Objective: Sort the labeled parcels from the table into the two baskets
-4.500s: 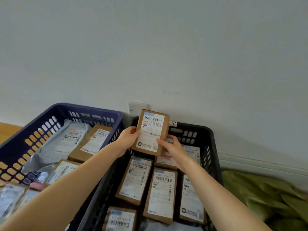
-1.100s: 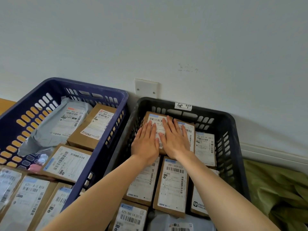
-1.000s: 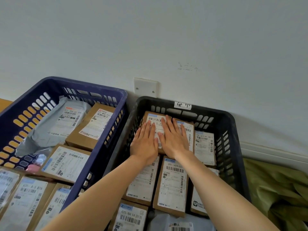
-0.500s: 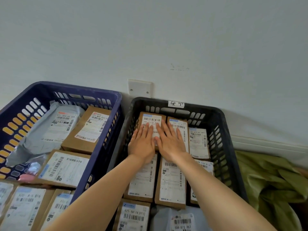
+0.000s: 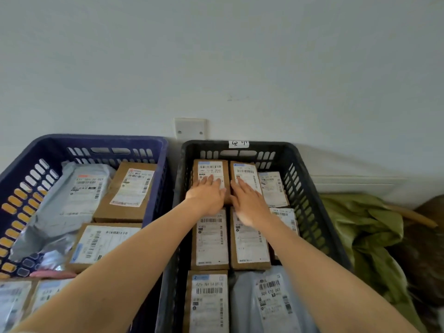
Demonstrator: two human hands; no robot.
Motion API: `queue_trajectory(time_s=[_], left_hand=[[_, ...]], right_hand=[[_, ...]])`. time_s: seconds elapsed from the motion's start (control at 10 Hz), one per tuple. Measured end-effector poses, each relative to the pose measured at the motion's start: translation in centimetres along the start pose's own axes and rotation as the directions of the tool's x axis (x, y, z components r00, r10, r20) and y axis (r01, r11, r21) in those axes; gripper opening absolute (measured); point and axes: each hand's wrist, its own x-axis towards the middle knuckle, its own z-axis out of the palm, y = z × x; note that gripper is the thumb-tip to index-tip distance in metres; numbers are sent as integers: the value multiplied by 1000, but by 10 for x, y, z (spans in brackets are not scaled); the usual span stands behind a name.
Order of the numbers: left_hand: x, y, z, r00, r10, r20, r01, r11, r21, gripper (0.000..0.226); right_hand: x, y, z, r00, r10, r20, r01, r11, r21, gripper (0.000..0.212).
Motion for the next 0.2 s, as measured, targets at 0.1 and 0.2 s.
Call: queue_trajectory(time_s=[0.1,0.2], left_hand=[[-8,6,6,998,57,-21,-58,998,-21,57],[-16,10,13,997,78,-22,-79,996,-44,56]], right_hand=[[-18,1,2,999,24,-21,-23,999,39,55],[-32,6,4,996,73,-50,-69,995,70,54]])
